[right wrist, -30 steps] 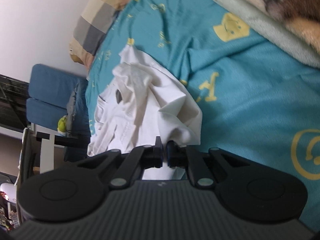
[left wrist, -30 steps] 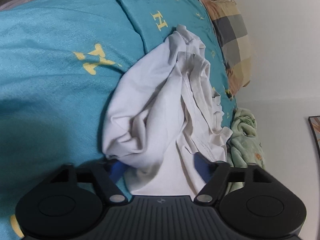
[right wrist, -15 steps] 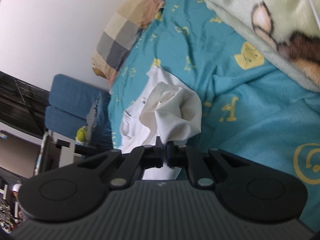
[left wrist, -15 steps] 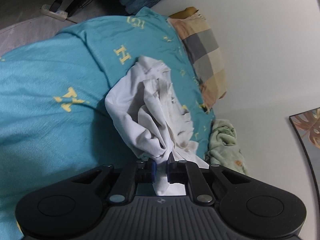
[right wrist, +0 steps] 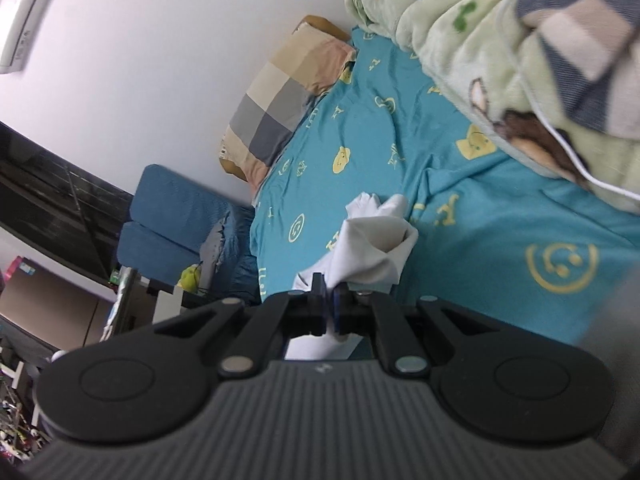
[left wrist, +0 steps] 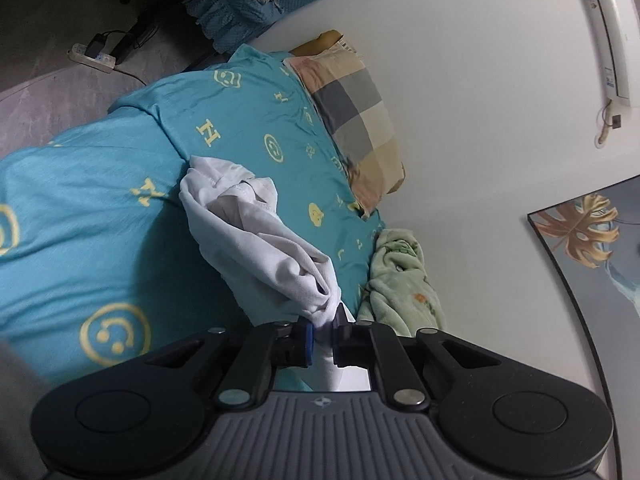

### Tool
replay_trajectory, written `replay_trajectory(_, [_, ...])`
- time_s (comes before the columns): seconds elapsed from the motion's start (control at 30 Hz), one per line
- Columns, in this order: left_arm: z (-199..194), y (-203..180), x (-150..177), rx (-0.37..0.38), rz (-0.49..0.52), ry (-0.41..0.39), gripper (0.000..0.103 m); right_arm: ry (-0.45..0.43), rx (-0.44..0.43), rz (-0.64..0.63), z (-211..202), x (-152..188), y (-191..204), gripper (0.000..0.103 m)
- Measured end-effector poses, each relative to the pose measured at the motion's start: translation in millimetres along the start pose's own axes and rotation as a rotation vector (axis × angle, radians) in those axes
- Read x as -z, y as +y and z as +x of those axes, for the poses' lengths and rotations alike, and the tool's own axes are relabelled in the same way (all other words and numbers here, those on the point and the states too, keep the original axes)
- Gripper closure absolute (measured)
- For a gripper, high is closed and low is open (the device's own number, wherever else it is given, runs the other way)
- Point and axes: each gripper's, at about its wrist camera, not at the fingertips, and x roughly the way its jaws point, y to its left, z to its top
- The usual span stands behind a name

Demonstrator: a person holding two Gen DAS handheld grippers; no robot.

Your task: Fold clothes

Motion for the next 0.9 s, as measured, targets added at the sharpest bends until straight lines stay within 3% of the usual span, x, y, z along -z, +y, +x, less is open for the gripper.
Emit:
replay_trajectory(0.17, [-20.0, -2.1, 10.7, -0.013, -0.025, -0.015, 0.094, 0.009, 0.0, 0.044, -11.4, 6.1, -3.7, 0.097])
replay_trajectory(0.3, [-1.4, -0.9, -6.3, -0.017, -0.067, -0.013, 0.094, 0.017, 0.003, 0.064, 9.0, -4.6, 2.1, 0.097])
replay_trajectory(0.47, [59.1, 4.0, -47.1, -0.044, -0.101, -0.011, 0.093, 0.041, 0.049, 0.082, 72.1, -27.7, 10.3, 0.097])
replay_trajectory(0.63, [138.9, 18.2, -93.7, -0.133, -0.117, -0.007, 0.093, 0.097, 0.091, 0.139, 152.7, -53.3, 4.2, 0.097])
replay_trajectory(0.9, [251.8, 65.8, -144.4, -0.211, -0.024, 0.054, 0.092, 0.146, 0.187, 0.101, 268.8, -71.3, -16.2, 0.097])
